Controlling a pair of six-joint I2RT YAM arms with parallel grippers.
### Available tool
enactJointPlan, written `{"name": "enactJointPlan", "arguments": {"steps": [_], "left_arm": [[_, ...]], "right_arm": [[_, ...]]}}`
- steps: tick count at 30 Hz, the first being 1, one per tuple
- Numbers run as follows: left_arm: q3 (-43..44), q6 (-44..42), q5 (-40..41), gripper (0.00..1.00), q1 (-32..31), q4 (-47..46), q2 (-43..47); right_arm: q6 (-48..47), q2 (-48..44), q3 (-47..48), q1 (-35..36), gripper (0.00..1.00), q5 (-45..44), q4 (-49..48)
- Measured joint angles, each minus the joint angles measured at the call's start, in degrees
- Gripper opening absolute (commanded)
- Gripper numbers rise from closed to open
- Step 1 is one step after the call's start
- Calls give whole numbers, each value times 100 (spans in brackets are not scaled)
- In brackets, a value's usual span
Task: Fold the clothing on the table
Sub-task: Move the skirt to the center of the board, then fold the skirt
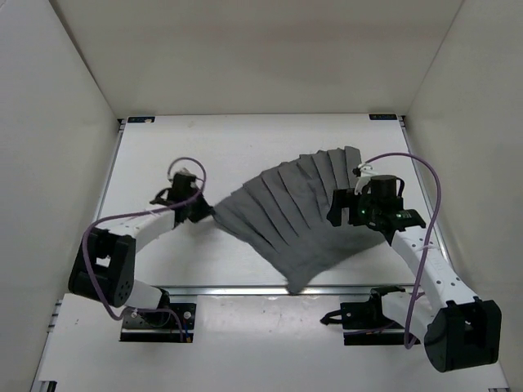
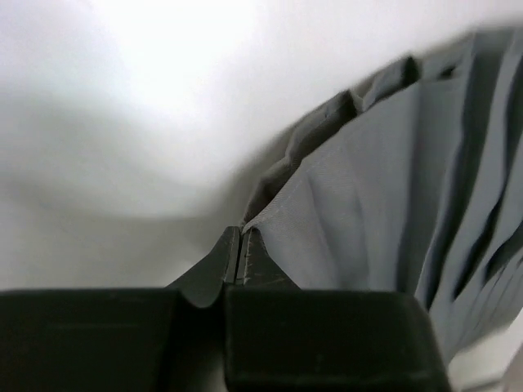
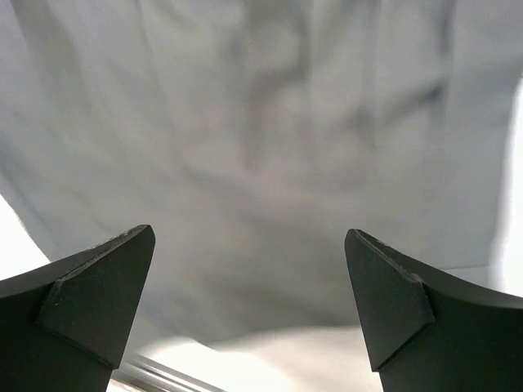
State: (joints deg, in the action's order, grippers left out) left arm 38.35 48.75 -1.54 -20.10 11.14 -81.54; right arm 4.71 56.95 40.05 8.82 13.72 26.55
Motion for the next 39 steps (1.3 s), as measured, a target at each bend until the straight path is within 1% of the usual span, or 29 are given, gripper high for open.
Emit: {"name": "enactJointPlan", "arguments": {"steps": [2, 4, 6, 7, 8, 9, 11, 12, 13, 14, 15, 16, 17, 19, 23, 24, 26, 27, 30, 32, 34, 36, 39], "left_arm": [[463, -396, 55, 0, 723, 140, -101], [1099, -811, 232, 0, 1231, 273, -431], [1862, -1244, 341, 19, 1467, 332, -975], [2240, -1432, 396, 38, 1480, 474, -1259], [2653, -1657, 411, 42, 1456, 568, -1587], [2981, -1808, 398, 44, 1412, 634, -1862], [3215, -2035, 337, 49, 1292, 686, -2124], [3102, -2109, 271, 52, 1215, 723, -2094], [2863, -2149, 181, 55, 1132, 713, -1956], [2503, -2153, 61, 61, 1051, 643, -1722], [2004, -2146, -72, 64, 966, 564, -1379], [1499, -2127, -203, 65, 881, 590, -962], [1034, -2085, -310, 65, 791, 581, -546], [216, -2022, -444, 66, 638, 715, 332], [-632, -1834, -468, 67, 356, 817, 1543], [-780, -1753, -479, 70, 293, 782, 1729], [-1137, -1558, -540, 70, 175, 673, 2063], [-1311, -1469, -562, 70, 149, 627, 2184], [-1694, -1255, -597, 70, 70, 625, 2288], [-1746, -1102, -671, 68, -50, 535, 2350], [-1875, -920, -750, 69, -190, 402, 2415], [-1985, -745, -824, 71, -313, 286, 2522], [-2031, -542, -966, 72, -461, 227, 2559]], "right_arm": [[4, 81, 0, 13, 99, 13, 0], [26, 166, 0, 31, 100, 13, 4], [68, 273, 0, 74, 99, 9, 42], [105, 321, 0, 120, 99, -13, 66], [140, 356, 0, 164, 99, -24, 92], [184, 382, 0, 186, 99, -33, 120], [297, 400, 0, 238, 99, -55, 151], [358, 400, 0, 260, 99, -85, 153], [435, 400, -7, 304, 95, -109, 142], [501, 400, -35, 345, 92, -138, 98], [577, 400, -85, 407, 90, -162, 48], [651, 407, -153, 485, 85, -173, 11], [739, 417, -229, 584, 76, -195, -15], [894, 476, -407, 750, 65, -210, -87], [1209, 573, -826, 964, 63, -205, -149], [1257, 570, -901, 999, 64, -208, -153], [1375, 573, -1008, 1029, 66, -208, -160], [1421, 575, -1034, 1029, 65, -208, -181], [1519, 645, -1095, 1029, 66, -201, -352], [1582, 745, -1161, 1029, 67, -170, -496], [1655, 785, -1198, 1027, 66, -127, -651], [1711, 802, -1250, 1027, 62, -76, -835], [1799, 861, -1279, 1032, 62, -11, -1019]]}}
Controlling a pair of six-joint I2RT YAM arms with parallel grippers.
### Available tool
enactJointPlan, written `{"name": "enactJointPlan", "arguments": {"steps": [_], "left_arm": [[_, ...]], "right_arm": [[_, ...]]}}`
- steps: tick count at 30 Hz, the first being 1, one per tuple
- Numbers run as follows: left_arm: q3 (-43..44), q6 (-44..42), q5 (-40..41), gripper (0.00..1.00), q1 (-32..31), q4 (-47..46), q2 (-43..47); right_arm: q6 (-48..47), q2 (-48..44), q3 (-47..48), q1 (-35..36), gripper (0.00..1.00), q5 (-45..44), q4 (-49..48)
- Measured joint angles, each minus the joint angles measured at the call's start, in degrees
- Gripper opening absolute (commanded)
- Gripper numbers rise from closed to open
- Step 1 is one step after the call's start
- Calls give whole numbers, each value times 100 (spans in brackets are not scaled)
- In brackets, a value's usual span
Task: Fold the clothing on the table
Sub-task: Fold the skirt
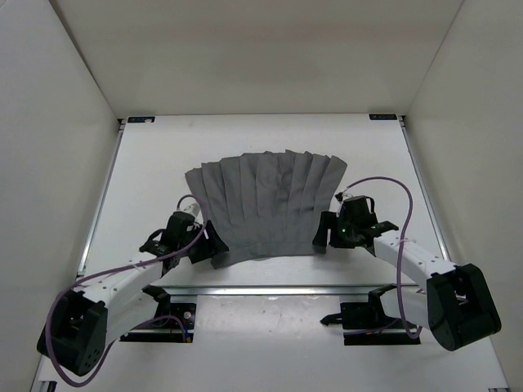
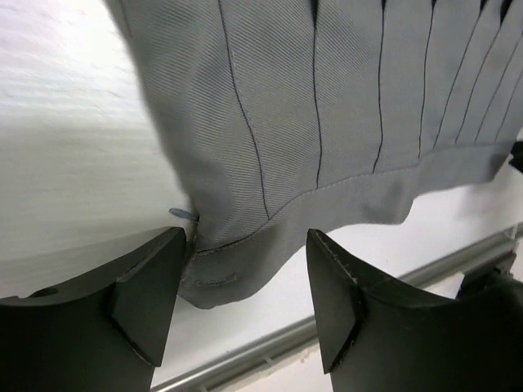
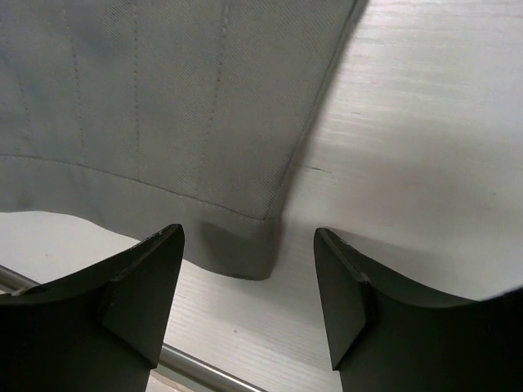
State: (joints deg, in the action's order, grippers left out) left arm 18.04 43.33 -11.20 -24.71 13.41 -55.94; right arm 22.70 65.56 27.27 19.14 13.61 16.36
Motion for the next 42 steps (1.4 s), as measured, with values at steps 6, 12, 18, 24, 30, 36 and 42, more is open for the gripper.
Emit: {"name": "enactJointPlan", "arguments": {"steps": [6, 12, 18, 24, 30, 36, 42], "left_arm": [[-72, 79, -142, 73, -52, 378, 337], [-234, 173, -186, 79, -57, 778, 861], [-444, 450, -297, 82, -149, 800, 1370], [-713, 737, -278, 45, -243, 835, 1475], [-678, 824, -188, 0, -321, 758, 1191], [-256, 520, 63, 0, -31, 1110, 1110], [1613, -256, 221, 0, 297, 1718, 638]], "right_arm": [[92, 76, -98, 70, 49, 92, -249], [140, 179, -96, 321, 29, -7, -339], [195, 417, -46, 487, 0, -92, -369], [238, 413, -46, 592, 0, -111, -382], [234, 400, -46, 603, 0, -105, -374], [74, 24, -28, 597, 0, -11, 116], [-496, -664, 1237, 509, 0, 319, 1307]]}}
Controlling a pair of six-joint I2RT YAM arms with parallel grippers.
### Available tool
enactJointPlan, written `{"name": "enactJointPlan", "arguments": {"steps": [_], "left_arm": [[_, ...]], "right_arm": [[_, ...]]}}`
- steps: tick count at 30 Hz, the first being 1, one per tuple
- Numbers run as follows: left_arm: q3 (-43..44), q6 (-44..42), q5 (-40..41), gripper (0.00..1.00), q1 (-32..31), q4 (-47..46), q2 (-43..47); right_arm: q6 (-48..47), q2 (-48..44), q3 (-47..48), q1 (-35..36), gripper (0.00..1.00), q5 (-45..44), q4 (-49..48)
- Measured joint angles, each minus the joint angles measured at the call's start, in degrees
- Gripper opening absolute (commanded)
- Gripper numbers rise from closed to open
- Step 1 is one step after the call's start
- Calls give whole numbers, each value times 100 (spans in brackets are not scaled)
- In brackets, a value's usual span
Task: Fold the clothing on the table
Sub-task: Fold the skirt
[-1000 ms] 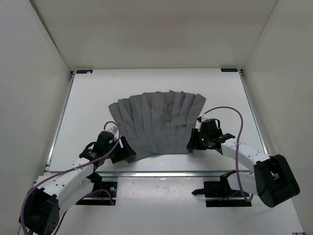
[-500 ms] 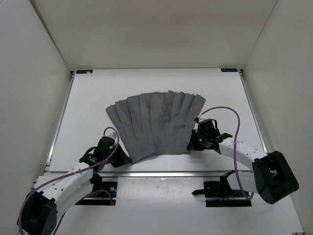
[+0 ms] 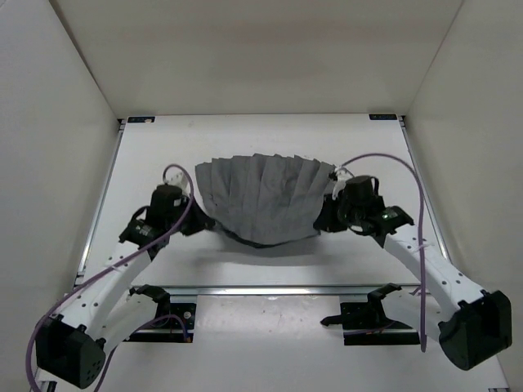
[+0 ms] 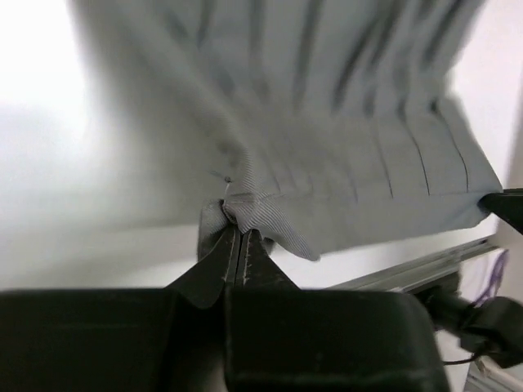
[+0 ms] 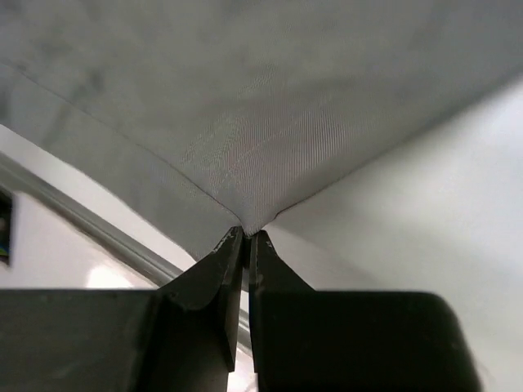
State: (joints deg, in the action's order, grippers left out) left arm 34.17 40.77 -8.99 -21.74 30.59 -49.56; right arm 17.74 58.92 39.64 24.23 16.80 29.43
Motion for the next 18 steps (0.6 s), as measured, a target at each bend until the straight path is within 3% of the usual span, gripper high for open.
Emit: {"name": "enactJointPlan", "arguments": {"steps": [9, 14, 18], "left_arm": [[3141, -638, 238, 0, 179, 177, -203], [3952, -964, 173, 0, 520, 197, -398], [4218, -1189, 85, 0, 872, 118, -1117]], "right_arm": [[-649, -472, 3073, -289, 0, 177, 675], [-785, -188, 4013, -356, 0, 352, 903], [-909, 710, 4686, -535, 0, 520, 922]]}}
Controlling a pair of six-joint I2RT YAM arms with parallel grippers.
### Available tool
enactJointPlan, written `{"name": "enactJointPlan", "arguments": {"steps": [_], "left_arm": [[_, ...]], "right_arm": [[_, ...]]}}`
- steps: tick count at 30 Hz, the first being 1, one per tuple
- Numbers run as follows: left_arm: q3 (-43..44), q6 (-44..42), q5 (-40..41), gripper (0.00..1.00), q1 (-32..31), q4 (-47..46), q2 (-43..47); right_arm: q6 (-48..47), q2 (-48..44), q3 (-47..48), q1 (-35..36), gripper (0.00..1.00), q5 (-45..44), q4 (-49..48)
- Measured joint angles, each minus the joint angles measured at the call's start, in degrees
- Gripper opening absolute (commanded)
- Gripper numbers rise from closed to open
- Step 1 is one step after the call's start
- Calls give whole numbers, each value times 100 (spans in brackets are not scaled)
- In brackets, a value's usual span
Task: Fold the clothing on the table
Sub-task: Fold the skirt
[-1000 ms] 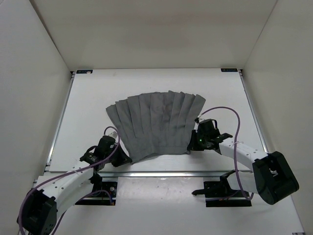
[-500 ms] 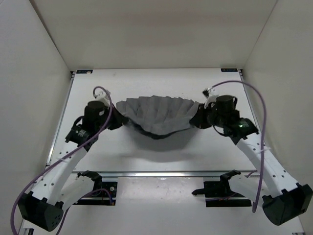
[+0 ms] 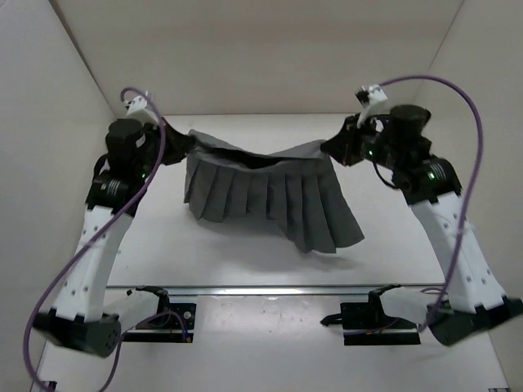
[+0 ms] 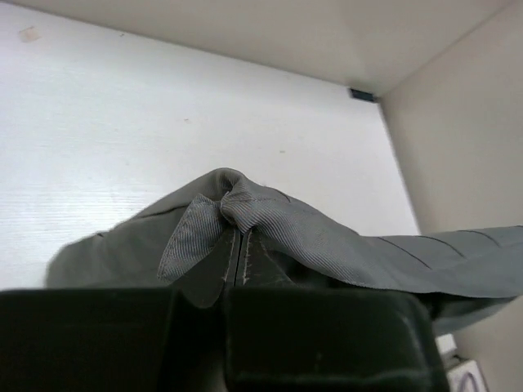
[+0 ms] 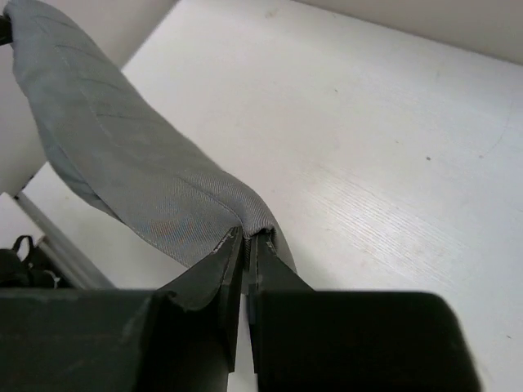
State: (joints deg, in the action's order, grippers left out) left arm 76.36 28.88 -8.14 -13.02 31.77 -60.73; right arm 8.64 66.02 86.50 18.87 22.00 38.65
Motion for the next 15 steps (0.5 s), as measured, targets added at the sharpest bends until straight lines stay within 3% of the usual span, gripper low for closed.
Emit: {"name": "enactJointPlan", "arguments": {"steps": [4, 9, 12, 15], "left_arm": [[931, -221, -17, 0, 164, 59, -1580], [3259, -479, 2, 0, 243, 542, -3506], [3762, -564, 33, 0, 278, 595, -3582], [3150, -597, 92, 0, 264, 348, -2907]], "right_arm": [[-125, 1427, 896, -420, 0, 173, 70], [-358, 3283, 3178, -592, 0, 105, 699], [-417, 3434, 3742, -627, 0, 175, 640], [-398, 2942, 3239, -765, 0, 385, 367]]}}
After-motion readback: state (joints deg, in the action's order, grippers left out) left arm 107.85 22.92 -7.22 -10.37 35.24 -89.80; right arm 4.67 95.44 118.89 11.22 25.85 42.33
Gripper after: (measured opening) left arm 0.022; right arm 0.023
